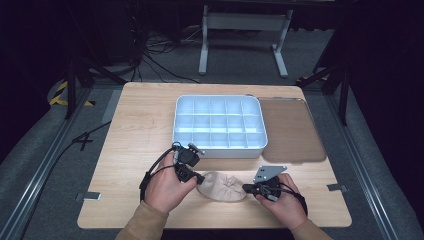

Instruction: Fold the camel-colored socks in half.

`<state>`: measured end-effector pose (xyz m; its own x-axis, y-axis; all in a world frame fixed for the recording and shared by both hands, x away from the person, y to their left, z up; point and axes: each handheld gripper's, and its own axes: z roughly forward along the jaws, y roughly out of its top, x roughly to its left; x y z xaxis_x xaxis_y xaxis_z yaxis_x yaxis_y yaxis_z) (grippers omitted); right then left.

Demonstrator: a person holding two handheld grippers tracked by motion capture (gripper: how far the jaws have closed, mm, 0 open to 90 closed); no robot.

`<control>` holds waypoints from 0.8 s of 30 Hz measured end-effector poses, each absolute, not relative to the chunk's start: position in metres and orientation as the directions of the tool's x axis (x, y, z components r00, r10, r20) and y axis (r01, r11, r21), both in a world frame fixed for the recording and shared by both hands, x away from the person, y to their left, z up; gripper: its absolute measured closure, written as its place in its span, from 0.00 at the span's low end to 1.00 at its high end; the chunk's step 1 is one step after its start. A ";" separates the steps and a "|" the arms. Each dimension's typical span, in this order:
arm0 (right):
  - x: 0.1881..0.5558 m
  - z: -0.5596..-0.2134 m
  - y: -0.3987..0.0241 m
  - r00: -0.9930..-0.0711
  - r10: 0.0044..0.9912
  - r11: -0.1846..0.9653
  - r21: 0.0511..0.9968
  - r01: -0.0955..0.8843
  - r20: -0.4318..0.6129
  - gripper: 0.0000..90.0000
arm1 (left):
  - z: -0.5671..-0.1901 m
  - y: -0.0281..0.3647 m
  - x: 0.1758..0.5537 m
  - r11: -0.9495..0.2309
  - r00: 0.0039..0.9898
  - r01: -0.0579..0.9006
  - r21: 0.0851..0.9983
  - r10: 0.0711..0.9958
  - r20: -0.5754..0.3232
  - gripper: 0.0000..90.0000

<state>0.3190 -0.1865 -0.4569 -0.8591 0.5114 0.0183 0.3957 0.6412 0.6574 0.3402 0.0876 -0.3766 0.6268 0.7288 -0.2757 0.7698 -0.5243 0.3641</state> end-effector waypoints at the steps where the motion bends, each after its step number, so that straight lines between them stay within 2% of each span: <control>1: 0.319 -0.459 -0.185 -0.860 0.510 0.647 0.649 0.400 0.021 0.99 | -0.376 0.087 0.340 -0.528 0.631 0.766 0.366 0.726 -0.273 0.92; 14: 0.318 -0.468 -0.179 -0.866 0.500 0.652 0.654 0.384 0.009 1.00 | -0.377 0.058 0.341 -0.559 0.696 0.706 0.435 0.664 -0.275 0.92; 24: 0.316 -0.470 -0.181 -0.859 0.511 0.633 0.669 0.389 0.016 1.00 | -0.388 0.029 0.345 -0.613 0.737 0.670 0.418 0.614 -0.281 0.91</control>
<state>0.3164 -0.1811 -0.4702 -0.8595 0.5109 0.0155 0.3885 0.6333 0.6693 0.3449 0.0287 -0.3880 0.7372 0.6143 -0.2814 0.6704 -0.6132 0.4178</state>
